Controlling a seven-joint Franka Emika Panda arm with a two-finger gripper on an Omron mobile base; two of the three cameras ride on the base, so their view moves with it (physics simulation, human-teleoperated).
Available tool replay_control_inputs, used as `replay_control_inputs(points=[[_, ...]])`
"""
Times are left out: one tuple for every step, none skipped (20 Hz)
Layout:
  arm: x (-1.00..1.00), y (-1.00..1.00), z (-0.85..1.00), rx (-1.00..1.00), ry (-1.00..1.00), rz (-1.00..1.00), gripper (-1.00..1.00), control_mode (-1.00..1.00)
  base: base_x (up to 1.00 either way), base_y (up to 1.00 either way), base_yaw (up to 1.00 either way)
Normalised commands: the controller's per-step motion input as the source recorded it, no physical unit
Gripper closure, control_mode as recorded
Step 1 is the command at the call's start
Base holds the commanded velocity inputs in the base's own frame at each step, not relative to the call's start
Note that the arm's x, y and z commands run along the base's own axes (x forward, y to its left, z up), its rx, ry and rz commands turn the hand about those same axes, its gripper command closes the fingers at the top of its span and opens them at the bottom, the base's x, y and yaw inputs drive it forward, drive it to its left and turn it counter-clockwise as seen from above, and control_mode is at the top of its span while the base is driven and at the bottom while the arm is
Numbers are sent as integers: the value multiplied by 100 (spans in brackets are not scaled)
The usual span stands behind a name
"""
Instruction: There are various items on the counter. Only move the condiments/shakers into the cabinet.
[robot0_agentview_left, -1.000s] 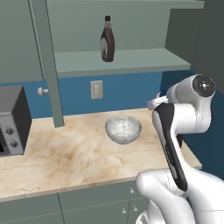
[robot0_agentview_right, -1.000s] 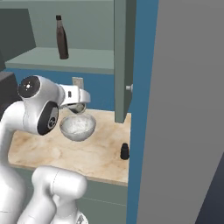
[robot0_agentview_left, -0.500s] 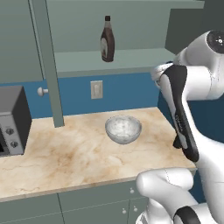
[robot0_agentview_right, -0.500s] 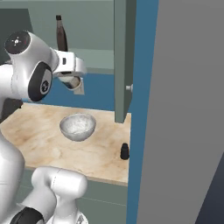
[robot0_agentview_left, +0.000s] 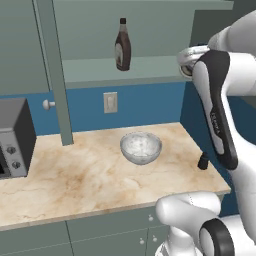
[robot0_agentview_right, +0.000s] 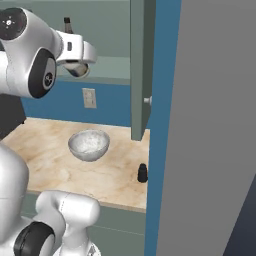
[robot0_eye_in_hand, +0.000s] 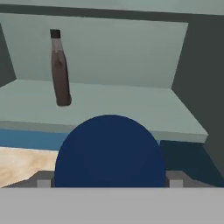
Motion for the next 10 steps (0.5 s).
replay_control_inputs(points=[[25,17,50,8,-13,0,100,-100,0,0,0],[41,26,21,5,-13,0,100,-100,0,0,0],[49,14,0,7,0,0,100,-100,0,0,0],[49,32,0,0,0,0,100,-100,0,0,0],[49,31,0,0,0,0,100,-100,0,0,0],[48,38,0,0,3,0,100,-100,0,0,0],[50,44,-2,0,3,0,100,-100,0,0,0],[50,42,-7,0,3,0,100,-100,0,0,0],[51,42,-12,0,3,0,100,-100,0,0,0],[49,41,-16,0,2,0,100,-100,0,0,0]])
